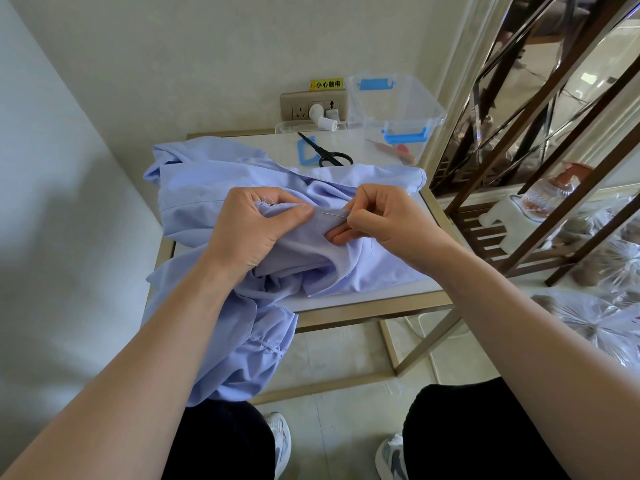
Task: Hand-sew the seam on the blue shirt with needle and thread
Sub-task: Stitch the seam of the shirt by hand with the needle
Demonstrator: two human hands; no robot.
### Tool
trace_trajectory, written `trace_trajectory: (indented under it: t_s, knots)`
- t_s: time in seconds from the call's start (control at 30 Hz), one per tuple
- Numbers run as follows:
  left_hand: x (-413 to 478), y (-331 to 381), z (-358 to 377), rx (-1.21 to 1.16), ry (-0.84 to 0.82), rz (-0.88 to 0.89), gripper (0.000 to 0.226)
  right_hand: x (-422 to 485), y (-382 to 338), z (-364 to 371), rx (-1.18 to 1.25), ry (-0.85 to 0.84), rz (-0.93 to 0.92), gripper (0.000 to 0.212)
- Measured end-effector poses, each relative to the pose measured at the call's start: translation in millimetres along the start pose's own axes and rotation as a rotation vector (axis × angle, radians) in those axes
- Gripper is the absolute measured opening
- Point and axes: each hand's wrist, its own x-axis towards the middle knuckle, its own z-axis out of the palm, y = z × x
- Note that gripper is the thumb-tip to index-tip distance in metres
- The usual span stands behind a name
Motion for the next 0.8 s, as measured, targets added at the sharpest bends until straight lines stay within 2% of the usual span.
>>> trace_trajectory:
  t_s: [0.23, 0.6, 0.8]
  knots:
    - [2.7, -0.9, -0.8, -0.018, -0.031, -0.049, 0.009, -0.1, 3.3, -3.7, 0.14, -0.028, -0.05, 0.027]
    - [3.7, -3.9, 0.1, -0.115, -0.088, -0.012, 0.013, 4.6, 14.8, -5.8, 0.377, -0.113, -0.066, 0.011]
    - [4.3, -3.1, 1.0, -0.176, -0.102, -0.015, 0.017, 5.2, 16.6, -5.6, 0.434, -0.141, -0.054, 0.017]
